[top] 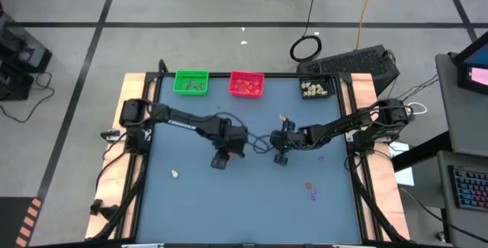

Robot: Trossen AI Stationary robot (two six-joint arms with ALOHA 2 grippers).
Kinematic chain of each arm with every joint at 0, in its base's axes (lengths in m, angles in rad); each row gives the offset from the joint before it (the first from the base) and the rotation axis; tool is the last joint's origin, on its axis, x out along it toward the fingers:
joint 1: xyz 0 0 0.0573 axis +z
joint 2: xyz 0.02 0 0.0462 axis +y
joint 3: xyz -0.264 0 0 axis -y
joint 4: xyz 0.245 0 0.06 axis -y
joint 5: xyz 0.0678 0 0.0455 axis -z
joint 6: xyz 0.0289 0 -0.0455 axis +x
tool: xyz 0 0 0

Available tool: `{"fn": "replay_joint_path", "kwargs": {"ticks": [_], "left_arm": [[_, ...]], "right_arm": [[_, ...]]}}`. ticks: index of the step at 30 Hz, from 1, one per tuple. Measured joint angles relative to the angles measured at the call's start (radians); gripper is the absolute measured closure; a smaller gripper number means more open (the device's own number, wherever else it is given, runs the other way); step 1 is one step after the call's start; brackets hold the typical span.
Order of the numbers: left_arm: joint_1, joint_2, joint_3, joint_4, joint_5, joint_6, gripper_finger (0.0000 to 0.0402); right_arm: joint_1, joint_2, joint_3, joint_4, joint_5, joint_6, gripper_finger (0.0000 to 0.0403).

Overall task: Sort Halloween decoration
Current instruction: Put the orange pumpkin toy into the red bin

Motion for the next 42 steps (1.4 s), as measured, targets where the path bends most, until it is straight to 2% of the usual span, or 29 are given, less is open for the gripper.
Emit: {"fn": "replay_joint_path", "kwargs": {"ticks": [5, 12, 20, 32, 35, 42], "left_arm": [[-0.067, 0.001, -0.028, 0.035, -0.125, 0.018, 0.0220], [-0.122, 0.000, -0.074, 0.141, -0.297, 0.134, 0.0220], [-0.177, 0.002, -0.085, 0.162, -0.383, 0.189, 0.0220], [-0.175, 0.004, -0.085, 0.193, -0.374, 0.166, 0.0224], [-0.175, 0.005, -0.085, 0.202, -0.364, 0.166, 0.0244], [-0.175, 0.005, -0.085, 0.202, -0.357, 0.164, 0.0325]], "right_arm": [[0.000, 0.000, 0.000, 0.001, 0.000, -0.008, 0.0403], [0.000, 0.000, 0.000, 0.004, -0.002, -0.006, 0.0403], [0.000, 0.000, 0.000, 0.006, -0.001, -0.007, 0.0403], [0.000, 0.001, 0.000, 0.009, -0.001, -0.004, 0.0403], [0.000, 0.001, 0.000, 0.010, -0.001, -0.004, 0.0403], [0.000, 0.001, -0.001, 0.010, -0.001, -0.004, 0.0403]]}}
